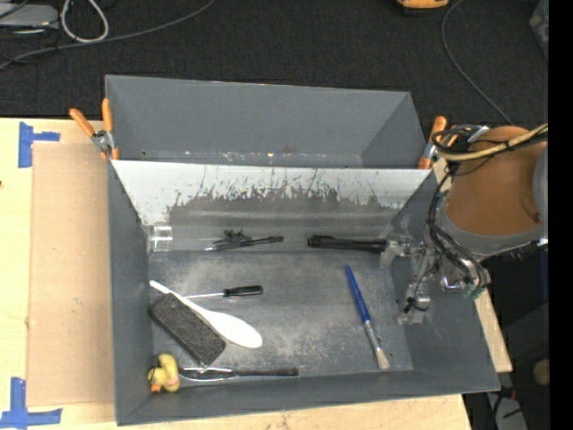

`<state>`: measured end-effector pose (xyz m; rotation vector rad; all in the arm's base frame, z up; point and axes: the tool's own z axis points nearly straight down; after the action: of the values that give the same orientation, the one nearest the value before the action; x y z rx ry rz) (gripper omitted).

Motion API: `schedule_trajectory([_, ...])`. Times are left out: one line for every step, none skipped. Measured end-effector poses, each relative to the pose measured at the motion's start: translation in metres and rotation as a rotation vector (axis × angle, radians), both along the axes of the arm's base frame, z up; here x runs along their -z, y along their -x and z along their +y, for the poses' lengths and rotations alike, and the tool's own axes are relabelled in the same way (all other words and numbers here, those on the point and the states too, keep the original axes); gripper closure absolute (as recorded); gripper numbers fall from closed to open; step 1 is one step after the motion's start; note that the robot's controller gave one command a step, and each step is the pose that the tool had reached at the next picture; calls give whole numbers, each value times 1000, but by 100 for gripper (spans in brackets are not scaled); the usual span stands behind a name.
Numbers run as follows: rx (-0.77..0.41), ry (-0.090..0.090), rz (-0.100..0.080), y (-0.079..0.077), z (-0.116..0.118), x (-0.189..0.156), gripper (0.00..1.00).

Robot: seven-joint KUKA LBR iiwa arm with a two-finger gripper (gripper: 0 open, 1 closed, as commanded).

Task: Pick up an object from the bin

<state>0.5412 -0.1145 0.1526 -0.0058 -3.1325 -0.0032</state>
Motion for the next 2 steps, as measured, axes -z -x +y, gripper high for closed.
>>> schedule_trajectory([-4,1,-8,-2,0,-5,0])
schedule_trajectory([-228,1,-13,20,4,45,0])
